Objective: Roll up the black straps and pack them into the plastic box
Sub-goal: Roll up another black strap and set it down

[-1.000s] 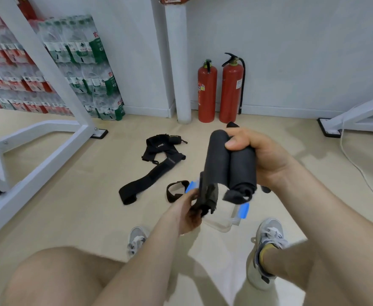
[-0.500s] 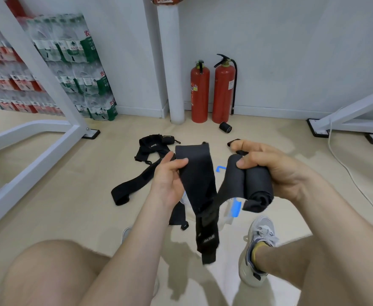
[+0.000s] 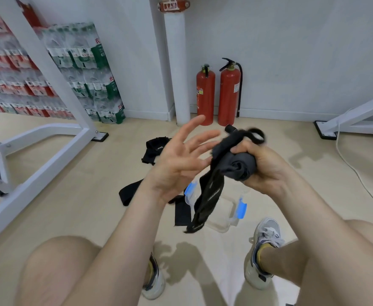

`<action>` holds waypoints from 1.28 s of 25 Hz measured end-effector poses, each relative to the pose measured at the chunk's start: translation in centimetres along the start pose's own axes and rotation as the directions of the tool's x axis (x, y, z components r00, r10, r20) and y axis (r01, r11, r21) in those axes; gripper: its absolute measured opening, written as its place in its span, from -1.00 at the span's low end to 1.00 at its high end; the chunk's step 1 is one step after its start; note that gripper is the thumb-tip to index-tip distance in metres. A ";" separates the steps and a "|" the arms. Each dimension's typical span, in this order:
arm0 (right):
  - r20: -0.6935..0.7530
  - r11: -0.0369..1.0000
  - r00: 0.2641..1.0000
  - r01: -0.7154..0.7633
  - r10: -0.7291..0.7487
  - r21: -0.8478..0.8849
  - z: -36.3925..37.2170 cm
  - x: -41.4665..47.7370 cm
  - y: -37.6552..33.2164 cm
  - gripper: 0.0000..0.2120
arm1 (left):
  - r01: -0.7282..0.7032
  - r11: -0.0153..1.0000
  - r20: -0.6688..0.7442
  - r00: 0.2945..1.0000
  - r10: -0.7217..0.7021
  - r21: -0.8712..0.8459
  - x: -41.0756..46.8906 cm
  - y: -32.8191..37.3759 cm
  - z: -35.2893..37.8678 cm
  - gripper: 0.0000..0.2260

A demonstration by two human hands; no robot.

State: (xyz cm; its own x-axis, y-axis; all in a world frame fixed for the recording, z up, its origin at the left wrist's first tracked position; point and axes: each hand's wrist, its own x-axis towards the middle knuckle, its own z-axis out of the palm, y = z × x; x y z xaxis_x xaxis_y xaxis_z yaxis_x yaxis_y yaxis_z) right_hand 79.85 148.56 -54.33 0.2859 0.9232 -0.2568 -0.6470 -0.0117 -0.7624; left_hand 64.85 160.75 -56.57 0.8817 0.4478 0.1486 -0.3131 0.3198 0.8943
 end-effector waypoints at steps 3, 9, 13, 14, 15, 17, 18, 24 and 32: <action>-0.029 0.987 0.999 0.045 -0.041 0.157 -0.1 0.0 -0.6 -0.68 | 0.168 0.962 -0.022 0.986 -0.168 0.216 -2.6 -3.3 -0.9 -0.20; -0.055 0.971 0.990 0.137 -0.128 0.195 0.1 -0.2 -0.9 -0.75 | 0.417 0.761 -0.540 0.835 -0.105 0.497 -1.4 -9.1 0.8 -0.88; -0.079 0.974 0.973 0.210 -0.217 -0.086 -1.5 0.1 -0.1 -0.79 | 0.400 0.707 -0.650 0.752 0.110 0.583 0.2 -6.3 -3.5 -0.81; -0.067 0.967 0.975 0.201 -0.213 -0.156 -1.5 0.3 0.6 -0.77 | 0.457 0.601 -0.656 0.739 0.153 0.656 0.4 -5.5 -4.2 -0.84; -0.072 0.960 0.977 0.184 -0.203 -0.211 -1.5 0.7 1.2 -0.72 | 0.538 0.436 -0.652 0.740 0.166 0.721 0.5 -5.0 -5.0 -0.87; -0.092 0.936 0.970 0.188 -0.224 -0.296 -0.9 1.4 2.2 -0.72 | 0.654 0.211 -0.678 0.733 0.060 0.726 0.5 -4.3 -5.8 -0.84; -0.097 0.921 0.959 0.221 -0.265 -0.322 -0.5 1.7 2.7 -0.82 | 0.693 0.251 -0.704 0.708 -0.062 0.676 0.3 -3.9 -5.9 -0.73; 0.007 0.743 0.900 0.363 -0.435 -0.562 1.3 2.7 5.7 -0.77 | 0.476 0.860 -0.369 0.777 -0.510 -0.186 -3.1 -0.8 -1.5 -0.62; 0.123 0.554 0.875 0.399 -0.468 -0.730 1.7 2.7 8.1 -0.70 | 0.246 0.969 -0.619 0.764 -0.183 0.017 -1.0 -1.4 -1.5 -0.76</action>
State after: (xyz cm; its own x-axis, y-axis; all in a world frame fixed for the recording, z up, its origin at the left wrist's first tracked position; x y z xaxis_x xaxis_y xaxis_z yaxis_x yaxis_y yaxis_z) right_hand 74.19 151.58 -60.17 0.4662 0.8605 0.2053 0.2718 0.0816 -0.9589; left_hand 63.86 161.14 -58.58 0.5126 0.8003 -0.3110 -0.0808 0.4056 0.9105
